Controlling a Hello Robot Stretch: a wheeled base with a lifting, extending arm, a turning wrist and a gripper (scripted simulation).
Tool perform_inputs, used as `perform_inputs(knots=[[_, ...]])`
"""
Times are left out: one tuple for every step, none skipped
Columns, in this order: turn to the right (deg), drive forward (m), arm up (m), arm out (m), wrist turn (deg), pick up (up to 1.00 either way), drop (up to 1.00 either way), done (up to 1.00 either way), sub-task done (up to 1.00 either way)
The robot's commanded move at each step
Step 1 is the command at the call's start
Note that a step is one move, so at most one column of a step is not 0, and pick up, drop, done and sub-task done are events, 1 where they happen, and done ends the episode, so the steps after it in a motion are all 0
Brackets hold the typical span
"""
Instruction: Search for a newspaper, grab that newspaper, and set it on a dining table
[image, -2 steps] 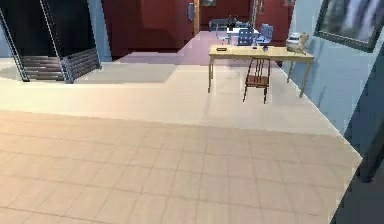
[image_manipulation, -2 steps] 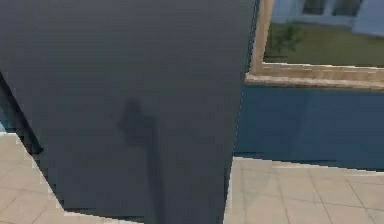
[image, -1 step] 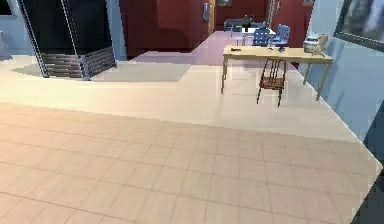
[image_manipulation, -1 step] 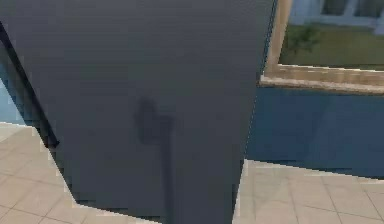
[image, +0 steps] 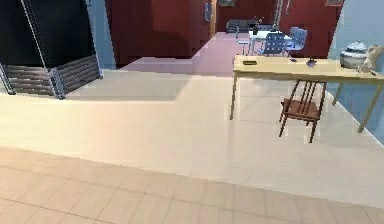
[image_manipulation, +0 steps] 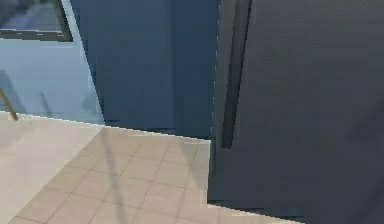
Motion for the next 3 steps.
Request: perform_inputs(knots=[[0.0,1.0,0.0,0.0,0.0,0.0,0.0,0.0,0.0],[0.0,1.0,0.0,0.0,0.0,0.0,0.0,0.0,0.0],[0.0,0.15,0.0,0.0,0.0,0.0,0.0,0.0,0.0]])
